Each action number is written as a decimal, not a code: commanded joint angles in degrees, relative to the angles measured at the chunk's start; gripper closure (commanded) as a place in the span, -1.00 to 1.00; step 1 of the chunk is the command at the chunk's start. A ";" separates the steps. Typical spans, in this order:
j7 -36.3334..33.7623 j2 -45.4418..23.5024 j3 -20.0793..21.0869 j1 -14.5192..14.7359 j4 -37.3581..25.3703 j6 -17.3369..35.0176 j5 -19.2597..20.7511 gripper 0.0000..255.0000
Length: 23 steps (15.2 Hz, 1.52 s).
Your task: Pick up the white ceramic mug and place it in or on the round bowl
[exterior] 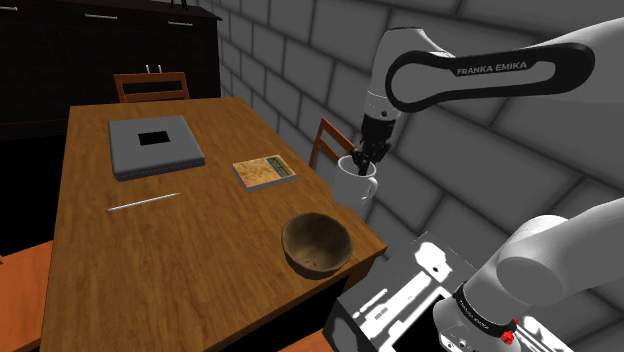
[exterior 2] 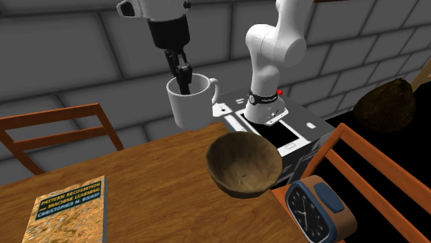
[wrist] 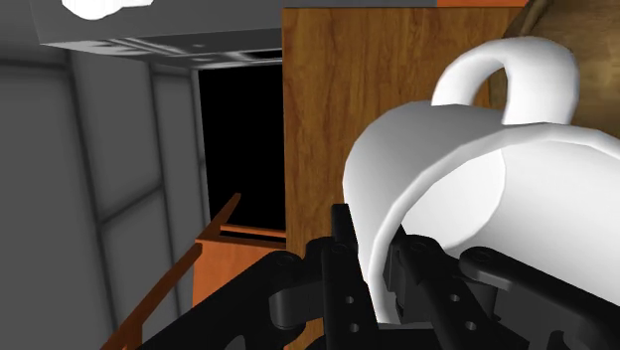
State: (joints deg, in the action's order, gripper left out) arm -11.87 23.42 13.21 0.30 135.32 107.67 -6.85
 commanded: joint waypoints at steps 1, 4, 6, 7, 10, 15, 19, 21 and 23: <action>-0.05 0.34 -0.10 -0.01 -1.18 -1.52 0.04 1.00; -0.09 0.74 -0.30 -0.05 -3.17 -3.90 0.13 1.00; -0.12 0.93 -0.42 -0.09 -4.55 -5.48 0.20 1.00; -0.14 1.01 -0.48 -0.11 -5.25 -6.26 0.23 1.00; -2.69 2.05 1.30 1.11 -5.36 -7.19 -0.94 1.00; -9.29 3.47 6.05 4.05 -5.96 -8.49 -3.89 1.00; -14.81 3.43 10.07 6.15 -7.57 -9.31 -6.02 1.00; -17.35 3.06 11.92 7.00 -8.61 -9.60 -6.85 1.00; -17.25 3.00 12.16 7.07 -7.13 -8.06 -7.00 1.00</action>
State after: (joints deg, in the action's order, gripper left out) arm -28.92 26.54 25.10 7.28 127.60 98.85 -13.72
